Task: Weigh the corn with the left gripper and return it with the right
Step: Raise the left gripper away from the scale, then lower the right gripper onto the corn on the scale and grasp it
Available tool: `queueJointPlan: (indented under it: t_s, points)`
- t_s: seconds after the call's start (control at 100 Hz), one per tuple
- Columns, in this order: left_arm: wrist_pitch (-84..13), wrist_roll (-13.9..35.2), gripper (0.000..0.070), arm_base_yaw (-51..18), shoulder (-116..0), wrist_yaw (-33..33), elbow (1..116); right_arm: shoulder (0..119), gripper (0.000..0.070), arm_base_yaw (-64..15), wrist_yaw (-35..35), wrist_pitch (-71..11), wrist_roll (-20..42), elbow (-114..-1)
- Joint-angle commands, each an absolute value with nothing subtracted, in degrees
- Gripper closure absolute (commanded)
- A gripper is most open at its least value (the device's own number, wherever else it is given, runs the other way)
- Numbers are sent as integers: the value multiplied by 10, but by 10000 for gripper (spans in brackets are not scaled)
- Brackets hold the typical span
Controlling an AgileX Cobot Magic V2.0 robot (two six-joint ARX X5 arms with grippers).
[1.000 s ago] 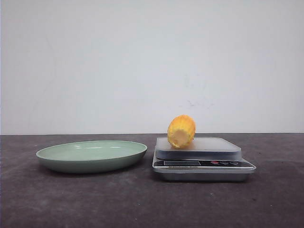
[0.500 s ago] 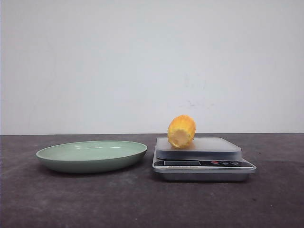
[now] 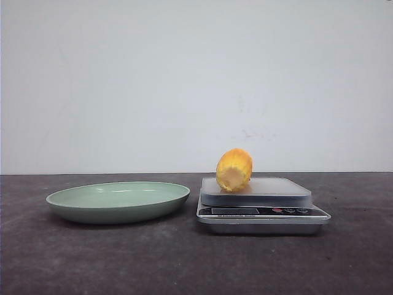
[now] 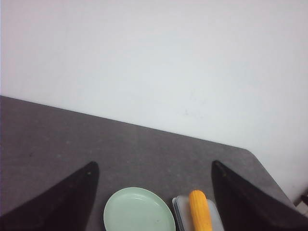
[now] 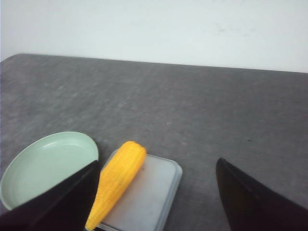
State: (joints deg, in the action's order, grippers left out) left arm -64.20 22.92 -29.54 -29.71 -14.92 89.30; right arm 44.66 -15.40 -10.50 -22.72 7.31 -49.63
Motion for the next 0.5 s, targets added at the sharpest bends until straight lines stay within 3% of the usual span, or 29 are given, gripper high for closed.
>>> queueJointPlan:
  t_s: [0.0, 0.49]
  points:
    - [-642, 214, 279, -286, -293, -140, 901, 468, 185, -170, -105, -210, 74, -507]
    - [-712, 190, 279, -243, -287, -137, 901, 712, 169, -287, -74, -238, 124, -645]
